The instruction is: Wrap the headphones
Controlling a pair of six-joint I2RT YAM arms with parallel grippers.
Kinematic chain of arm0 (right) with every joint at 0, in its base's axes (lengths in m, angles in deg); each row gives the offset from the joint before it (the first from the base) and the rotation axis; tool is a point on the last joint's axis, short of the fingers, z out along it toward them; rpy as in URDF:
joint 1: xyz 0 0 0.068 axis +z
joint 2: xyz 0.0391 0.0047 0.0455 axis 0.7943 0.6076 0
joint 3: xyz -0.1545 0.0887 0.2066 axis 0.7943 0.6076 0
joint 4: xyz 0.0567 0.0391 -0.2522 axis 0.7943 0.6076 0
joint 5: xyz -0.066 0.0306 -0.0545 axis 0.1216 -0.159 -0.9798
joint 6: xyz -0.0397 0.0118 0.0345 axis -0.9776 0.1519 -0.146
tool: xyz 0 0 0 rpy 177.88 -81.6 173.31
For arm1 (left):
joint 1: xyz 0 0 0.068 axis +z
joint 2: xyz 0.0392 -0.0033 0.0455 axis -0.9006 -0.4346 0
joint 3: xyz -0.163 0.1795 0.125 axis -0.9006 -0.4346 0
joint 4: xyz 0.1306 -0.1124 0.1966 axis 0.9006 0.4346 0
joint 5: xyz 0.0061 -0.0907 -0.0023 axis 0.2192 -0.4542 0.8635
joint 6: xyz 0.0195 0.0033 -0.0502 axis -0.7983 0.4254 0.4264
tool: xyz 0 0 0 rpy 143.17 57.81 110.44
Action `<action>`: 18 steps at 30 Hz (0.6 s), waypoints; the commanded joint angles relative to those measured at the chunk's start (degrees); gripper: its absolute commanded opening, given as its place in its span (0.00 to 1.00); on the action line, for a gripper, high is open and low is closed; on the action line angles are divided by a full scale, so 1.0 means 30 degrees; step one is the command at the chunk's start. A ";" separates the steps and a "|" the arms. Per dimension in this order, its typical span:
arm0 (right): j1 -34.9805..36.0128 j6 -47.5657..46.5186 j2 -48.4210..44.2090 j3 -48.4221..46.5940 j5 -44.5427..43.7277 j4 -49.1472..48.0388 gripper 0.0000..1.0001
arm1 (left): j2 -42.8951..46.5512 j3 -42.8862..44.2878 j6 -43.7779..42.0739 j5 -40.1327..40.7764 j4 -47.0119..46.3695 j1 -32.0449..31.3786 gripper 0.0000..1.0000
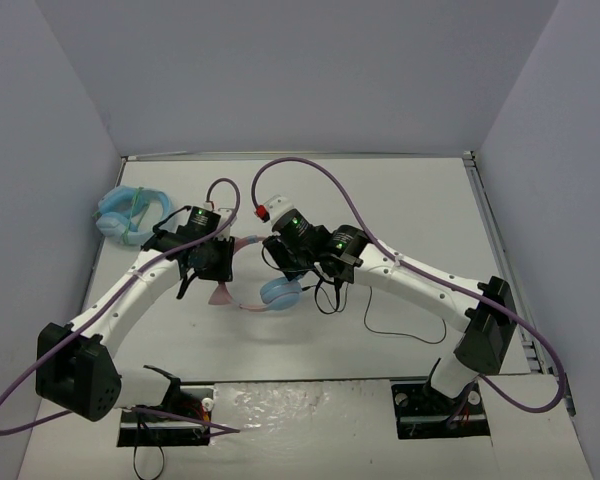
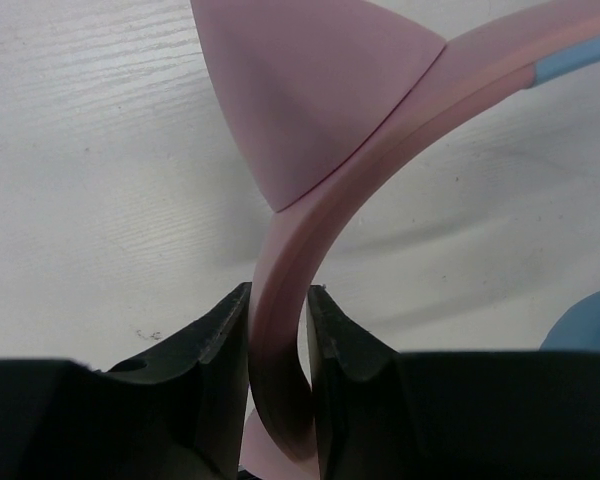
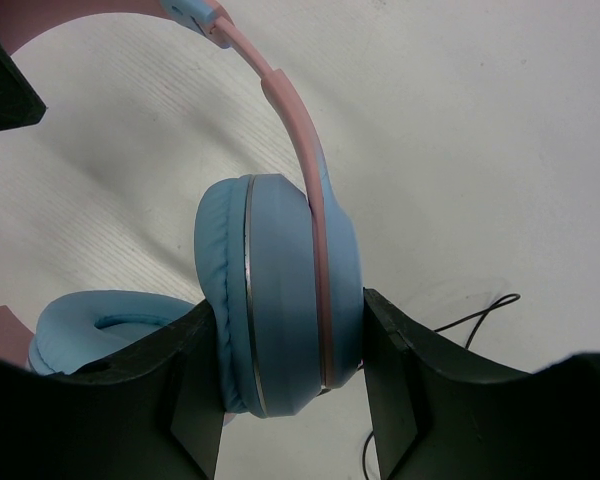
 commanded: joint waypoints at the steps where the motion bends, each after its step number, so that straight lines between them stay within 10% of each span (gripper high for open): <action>1: -0.0054 -0.0160 -0.1317 -0.0351 0.0078 -0.0807 0.05 | 0.0136 0.0693 -0.0308 -0.0094 -0.0100 -0.0158 0.18; 13: -0.0051 -0.0160 -0.0888 -0.0531 -0.0244 -0.0806 0.05 | 0.0048 0.0674 -0.0220 0.0016 -0.0071 -0.0276 0.00; 18: -0.0043 0.0207 -0.0457 -0.0838 -0.0795 -0.0836 0.33 | 0.0106 0.0674 -0.0168 0.0053 -0.0093 -0.0386 0.00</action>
